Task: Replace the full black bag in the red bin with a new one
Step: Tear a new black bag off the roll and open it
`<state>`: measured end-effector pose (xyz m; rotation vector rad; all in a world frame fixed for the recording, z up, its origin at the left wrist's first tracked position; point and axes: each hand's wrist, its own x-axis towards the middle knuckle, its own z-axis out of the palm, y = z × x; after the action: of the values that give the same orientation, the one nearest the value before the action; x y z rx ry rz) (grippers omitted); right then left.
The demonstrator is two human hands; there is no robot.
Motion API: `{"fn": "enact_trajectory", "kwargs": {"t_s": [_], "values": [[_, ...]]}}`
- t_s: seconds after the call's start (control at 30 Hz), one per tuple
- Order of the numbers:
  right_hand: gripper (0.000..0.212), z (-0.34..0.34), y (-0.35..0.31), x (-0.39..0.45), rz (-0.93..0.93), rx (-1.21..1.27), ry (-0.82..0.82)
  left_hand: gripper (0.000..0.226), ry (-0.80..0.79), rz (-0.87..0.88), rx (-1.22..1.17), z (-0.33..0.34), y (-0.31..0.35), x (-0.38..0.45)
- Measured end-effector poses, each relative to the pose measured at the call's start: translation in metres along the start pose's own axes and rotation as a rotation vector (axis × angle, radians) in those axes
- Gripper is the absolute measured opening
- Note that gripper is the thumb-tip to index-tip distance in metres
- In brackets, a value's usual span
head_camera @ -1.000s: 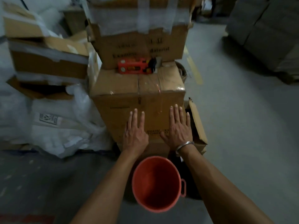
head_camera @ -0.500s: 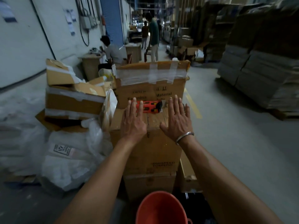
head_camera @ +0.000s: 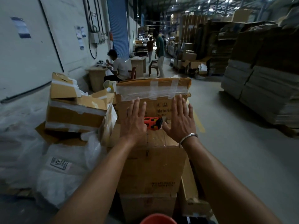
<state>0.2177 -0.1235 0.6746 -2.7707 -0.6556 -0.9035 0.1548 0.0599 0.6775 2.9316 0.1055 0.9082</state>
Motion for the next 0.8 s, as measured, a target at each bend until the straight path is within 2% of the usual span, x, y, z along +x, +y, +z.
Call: {"fn": "enact_trajectory", "kwargs": {"t_s": [0.27,0.5,0.57,0.7,0.8], "values": [[0.094,0.05,0.025,0.034,-0.045,0.02,-0.083,0.086,-0.026,0.039,0.089,0.041,-0.005,0.032],[0.091,0.103,0.03,0.056,-0.012,0.071,-0.198,0.082,-0.202,-0.049,0.04,0.087,-0.017,0.062],[0.084,0.12,0.031,0.06,0.03,0.103,-0.246,0.083,-0.246,-0.037,0.04,0.102,-0.022,0.069],[0.049,0.152,0.031,0.068,0.085,0.164,-0.263,0.087,-0.313,-0.06,0.0,0.131,-0.032,0.084],[0.051,0.167,0.026,0.074,0.126,0.29,-0.374,0.089,-0.356,-0.048,-0.017,0.149,-0.041,0.091]]}}
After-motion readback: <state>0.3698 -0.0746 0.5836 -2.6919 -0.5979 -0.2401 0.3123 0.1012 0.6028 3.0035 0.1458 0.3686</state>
